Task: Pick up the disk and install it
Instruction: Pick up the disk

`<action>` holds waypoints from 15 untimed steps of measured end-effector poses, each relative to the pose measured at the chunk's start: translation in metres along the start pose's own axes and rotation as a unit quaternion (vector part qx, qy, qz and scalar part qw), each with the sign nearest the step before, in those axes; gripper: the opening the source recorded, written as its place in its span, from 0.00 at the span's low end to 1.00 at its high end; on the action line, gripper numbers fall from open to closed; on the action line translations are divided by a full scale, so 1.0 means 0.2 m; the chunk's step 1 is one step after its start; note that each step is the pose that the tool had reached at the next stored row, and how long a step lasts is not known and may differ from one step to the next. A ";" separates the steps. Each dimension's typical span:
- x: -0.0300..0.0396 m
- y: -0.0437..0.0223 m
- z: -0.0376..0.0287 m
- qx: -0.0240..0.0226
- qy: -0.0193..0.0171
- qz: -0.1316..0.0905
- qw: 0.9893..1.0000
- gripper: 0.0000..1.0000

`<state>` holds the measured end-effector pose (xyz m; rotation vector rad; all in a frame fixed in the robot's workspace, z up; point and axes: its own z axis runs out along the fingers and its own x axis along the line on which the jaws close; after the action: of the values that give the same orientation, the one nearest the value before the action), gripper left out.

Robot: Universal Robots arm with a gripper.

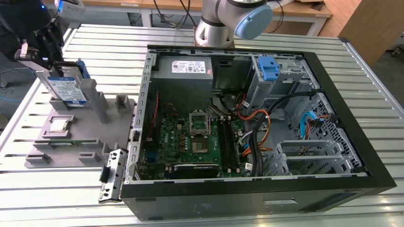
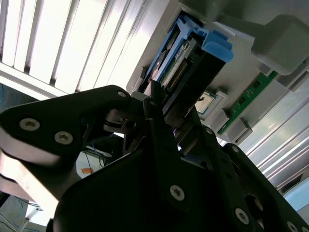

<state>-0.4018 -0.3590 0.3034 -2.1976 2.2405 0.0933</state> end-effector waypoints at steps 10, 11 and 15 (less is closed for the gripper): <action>0.000 0.000 -0.007 0.000 0.000 0.000 1.000 0.35; 0.000 0.000 -0.008 0.000 0.000 0.000 1.000 0.35; -0.001 0.001 -0.024 0.000 0.000 0.000 1.000 0.35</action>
<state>-0.4018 -0.3590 0.3082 -2.1975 2.2404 0.0932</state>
